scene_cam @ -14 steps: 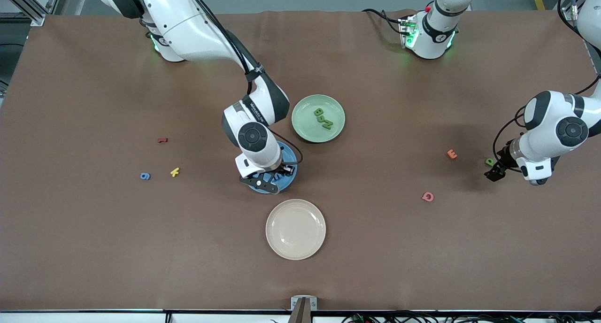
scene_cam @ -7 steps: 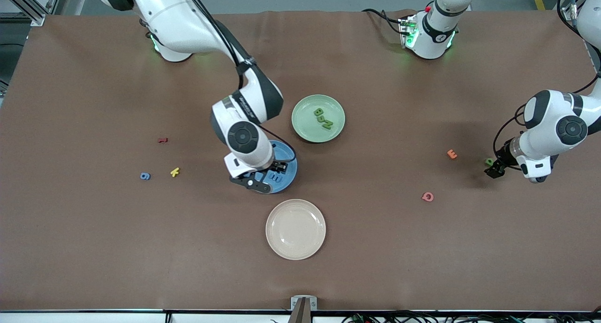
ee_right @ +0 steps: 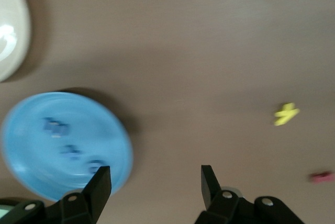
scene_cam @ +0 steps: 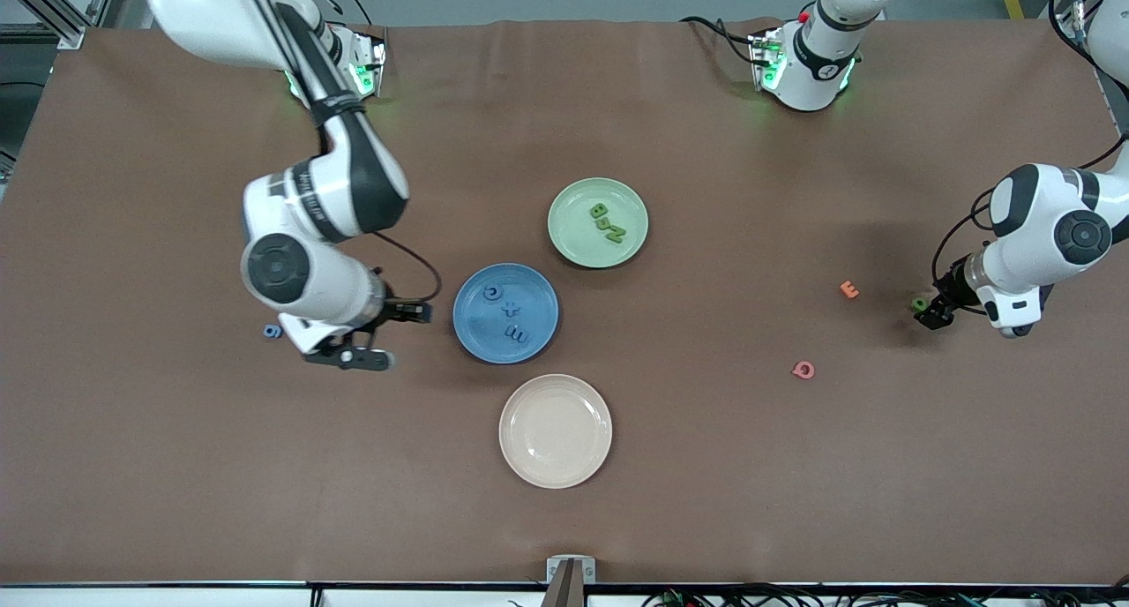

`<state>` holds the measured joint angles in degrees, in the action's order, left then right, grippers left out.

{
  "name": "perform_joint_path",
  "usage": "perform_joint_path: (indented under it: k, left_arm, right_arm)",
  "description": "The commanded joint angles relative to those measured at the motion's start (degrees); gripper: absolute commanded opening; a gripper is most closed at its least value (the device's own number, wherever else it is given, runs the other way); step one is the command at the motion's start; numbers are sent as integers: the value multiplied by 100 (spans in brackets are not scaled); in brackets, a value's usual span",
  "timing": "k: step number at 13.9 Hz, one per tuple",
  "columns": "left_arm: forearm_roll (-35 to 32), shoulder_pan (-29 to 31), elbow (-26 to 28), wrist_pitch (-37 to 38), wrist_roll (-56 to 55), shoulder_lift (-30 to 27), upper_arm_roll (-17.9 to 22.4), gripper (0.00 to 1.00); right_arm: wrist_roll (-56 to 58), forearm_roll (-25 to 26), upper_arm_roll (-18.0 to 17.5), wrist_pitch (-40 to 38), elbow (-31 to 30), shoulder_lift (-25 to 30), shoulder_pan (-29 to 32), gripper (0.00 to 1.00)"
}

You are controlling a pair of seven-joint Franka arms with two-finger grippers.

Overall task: Sort letters by color into matching plates
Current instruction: 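Grasp the green p with the left gripper while the right gripper grasps 6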

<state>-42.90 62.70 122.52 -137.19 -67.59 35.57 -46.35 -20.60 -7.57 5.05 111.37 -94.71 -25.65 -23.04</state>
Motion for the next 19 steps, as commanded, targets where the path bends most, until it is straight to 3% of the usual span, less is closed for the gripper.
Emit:
perform_joint_path:
  k: [1, 4, 7, 8, 11, 12, 16, 19]
  left_arm:
    - [-78, 102, 80, -141, 44, 72, -32, 78]
    - [-78, 102, 80, -194, 53, 99, -32, 71]
    - [-87, 94, 80, -202, 62, 169, -32, 62]
    - [-87, 102, 80, -202, 79, 178, -32, 54]
    - [-87, 94, 71, -202, 88, 178, -32, 10]
    - [-87, 94, 71, -202, 88, 178, -32, 1]
    - [-78, 85, -69, -159, 974, 82, -84, 0]
    - [-52, -46, -298, 130, 993, 108, -470, 0]
  right_arm:
    - [878, 159, -109, 148, -801, 534, 562, 78]
    - [1898, 168, -109, 646, -1346, 631, 1230, 78]
    - [2892, 177, -109, 1964, -2032, 570, 1776, 78]
    - [2973, 177, -101, 2167, -2120, 544, 1864, 78]
    - [2983, 500, -101, 2231, -2139, 359, 2040, 78]
    - [2974, 650, -101, 2248, -2139, 307, 2101, 78]
    - [2974, 678, -101, 2555, -2086, 8, 2339, 78]
    - [3000, 686, -101, 2697, -2069, -168, 2383, 78]
